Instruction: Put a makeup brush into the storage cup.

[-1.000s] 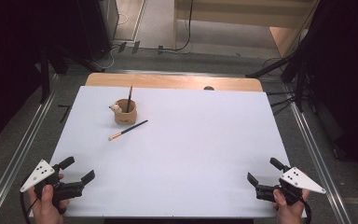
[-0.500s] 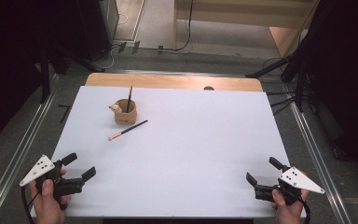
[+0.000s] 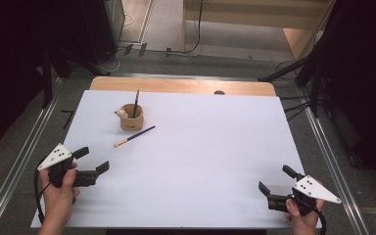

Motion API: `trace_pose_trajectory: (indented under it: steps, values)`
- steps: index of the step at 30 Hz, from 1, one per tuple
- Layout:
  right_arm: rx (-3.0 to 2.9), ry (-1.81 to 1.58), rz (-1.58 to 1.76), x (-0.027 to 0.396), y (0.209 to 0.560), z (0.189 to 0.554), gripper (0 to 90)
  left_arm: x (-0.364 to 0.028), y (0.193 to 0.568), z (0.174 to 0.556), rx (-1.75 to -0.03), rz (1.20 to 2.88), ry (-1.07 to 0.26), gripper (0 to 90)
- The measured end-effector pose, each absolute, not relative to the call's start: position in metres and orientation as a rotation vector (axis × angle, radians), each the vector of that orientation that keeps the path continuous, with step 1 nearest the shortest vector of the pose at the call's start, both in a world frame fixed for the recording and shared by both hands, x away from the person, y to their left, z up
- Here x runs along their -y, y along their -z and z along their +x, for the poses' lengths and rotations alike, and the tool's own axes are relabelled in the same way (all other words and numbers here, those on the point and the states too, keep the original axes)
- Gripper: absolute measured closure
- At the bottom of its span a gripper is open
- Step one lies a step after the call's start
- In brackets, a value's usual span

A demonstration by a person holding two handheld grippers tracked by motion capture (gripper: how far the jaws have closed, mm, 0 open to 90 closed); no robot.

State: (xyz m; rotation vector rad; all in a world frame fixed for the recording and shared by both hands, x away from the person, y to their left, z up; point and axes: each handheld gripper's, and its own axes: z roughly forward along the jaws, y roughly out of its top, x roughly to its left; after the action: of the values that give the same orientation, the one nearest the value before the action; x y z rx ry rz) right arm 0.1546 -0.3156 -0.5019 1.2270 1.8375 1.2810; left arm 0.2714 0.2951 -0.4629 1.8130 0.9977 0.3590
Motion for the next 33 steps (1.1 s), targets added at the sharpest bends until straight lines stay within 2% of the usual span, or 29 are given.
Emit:
trace_pose_trajectory:
  steps: [7, 12, 15, 18, 23, 28, 31, 33]
  values:
    - [-1.838, -1.277, 1.23, 0.317, 0.503, 0.155, 0.0, -0.279, 0.454, 0.3, -0.992, 1.93, -0.316, 0.0]
    - [-1.841, -1.276, 1.23, 0.316, 0.503, 0.155, 0.0, -0.261, 0.454, 0.321, -0.996, 2.073, -0.306, 0.9]
    - [-1.843, -1.276, 1.23, 0.316, 0.503, 0.155, 0.0, -0.251, 0.452, 0.332, -1.016, 2.135, -0.317, 14.0]
    - [-1.841, -1.276, 1.226, 0.316, 0.503, 0.155, 0.0, -0.243, 0.451, 0.344, -1.031, 2.189, -0.286, 15.7]
    - [-1.84, -1.278, 1.228, 0.317, 0.503, 0.155, 0.0, -0.232, 0.454, 0.362, -1.065, 2.316, -0.315, 29.0]
    - [-1.84, -1.276, 1.229, 0.317, 0.503, 0.155, 0.0, -0.224, 0.456, 0.375, -1.053, 2.39, -0.33, 49.8]
    - [-1.839, -1.277, 1.23, 0.318, 0.503, 0.156, 0.0, -0.22, 0.459, 0.382, -1.045, 2.435, -0.326, 57.2]
    - [-1.839, -1.277, 1.23, 0.318, 0.503, 0.156, 0.0, -0.218, 0.46, 0.386, -1.038, 2.456, -0.318, 58.4]
